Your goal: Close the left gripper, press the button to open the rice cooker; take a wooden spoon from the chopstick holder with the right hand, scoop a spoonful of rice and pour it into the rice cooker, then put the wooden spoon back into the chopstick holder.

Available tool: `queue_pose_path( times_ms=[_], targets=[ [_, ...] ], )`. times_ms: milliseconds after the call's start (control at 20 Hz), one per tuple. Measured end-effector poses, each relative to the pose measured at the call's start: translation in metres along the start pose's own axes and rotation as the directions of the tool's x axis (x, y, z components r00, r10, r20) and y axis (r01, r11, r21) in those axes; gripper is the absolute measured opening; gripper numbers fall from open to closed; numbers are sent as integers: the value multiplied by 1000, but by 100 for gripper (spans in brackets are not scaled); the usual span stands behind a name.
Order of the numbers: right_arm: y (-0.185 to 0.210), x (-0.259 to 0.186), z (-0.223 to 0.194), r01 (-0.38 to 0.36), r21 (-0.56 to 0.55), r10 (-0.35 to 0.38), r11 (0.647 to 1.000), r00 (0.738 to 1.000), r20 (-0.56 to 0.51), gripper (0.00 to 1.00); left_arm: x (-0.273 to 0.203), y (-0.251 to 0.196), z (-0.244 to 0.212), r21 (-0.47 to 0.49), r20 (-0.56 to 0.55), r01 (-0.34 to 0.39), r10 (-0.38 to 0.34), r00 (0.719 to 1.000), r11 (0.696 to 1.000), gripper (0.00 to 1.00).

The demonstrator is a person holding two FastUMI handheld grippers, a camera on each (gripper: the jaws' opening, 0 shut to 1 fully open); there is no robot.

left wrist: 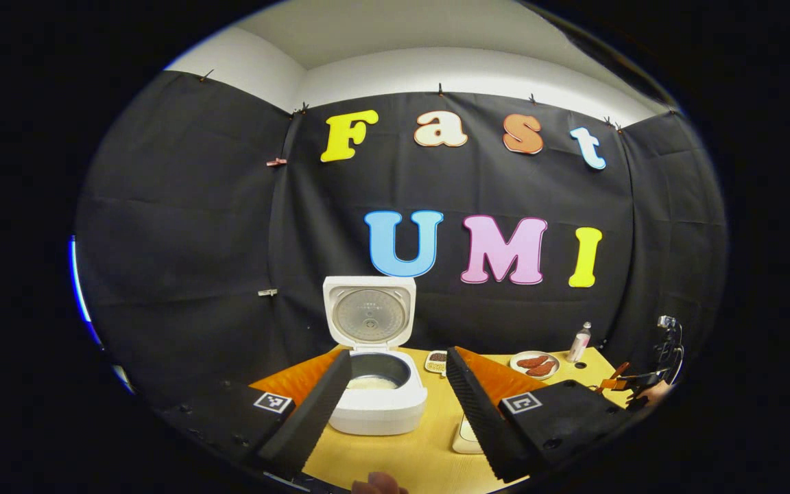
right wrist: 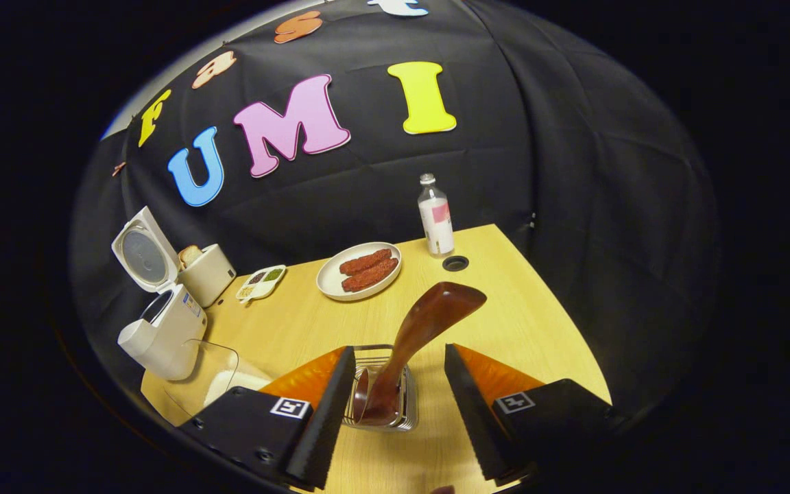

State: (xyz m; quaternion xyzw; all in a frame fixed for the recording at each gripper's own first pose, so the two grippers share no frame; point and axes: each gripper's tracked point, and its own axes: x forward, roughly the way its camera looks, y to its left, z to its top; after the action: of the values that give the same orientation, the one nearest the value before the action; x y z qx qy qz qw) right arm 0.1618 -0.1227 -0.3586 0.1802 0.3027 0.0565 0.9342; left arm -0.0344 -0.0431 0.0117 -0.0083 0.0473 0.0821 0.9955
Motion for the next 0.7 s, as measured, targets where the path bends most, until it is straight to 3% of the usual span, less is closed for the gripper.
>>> queue_pose_path(
  times_ms=[100, 150, 200, 250, 300, 450, 700],
  targets=[
    [-1, 9, 0, 6, 10, -6, 1000, 1000, -7, 65, -3, 3, -2, -4, -7, -21, 21, 1000, 1000, 95],
    [1, 14, 2, 11, 9, -11, 1000, 1000, -2, 45, -5, 5, -3, -5, -10, -31, 31, 999, 1000, 95],
    [4, 11, 2, 10, 6, -10, 1000, 1000, -7, 40, -8, 10, -4, -6, -15, -39, 39, 999, 999, 95],
    [8, 11, 1, -7, 14, 7, 1000, 1000, -13, 29, -8, 12, -4, -6, -16, -47, 47, 999, 999, 95],
    [15, 10, 5, -29, 50, 30, 998, 999, -13, 27, -10, 14, -5, -9, -17, -51, 51, 999, 999, 95],
    [13, 8, 20, -3, 92, 2, 996, 1000, 15, 12, -11, 19, -3, -19, -11, -54, 54, 999, 998, 95],
    [30, -23, 61, -15, 26, 13, 1000, 995, 103, 10, -10, 34, -4, -20, -6, -52, 52, 999, 998, 95]
  ],
)
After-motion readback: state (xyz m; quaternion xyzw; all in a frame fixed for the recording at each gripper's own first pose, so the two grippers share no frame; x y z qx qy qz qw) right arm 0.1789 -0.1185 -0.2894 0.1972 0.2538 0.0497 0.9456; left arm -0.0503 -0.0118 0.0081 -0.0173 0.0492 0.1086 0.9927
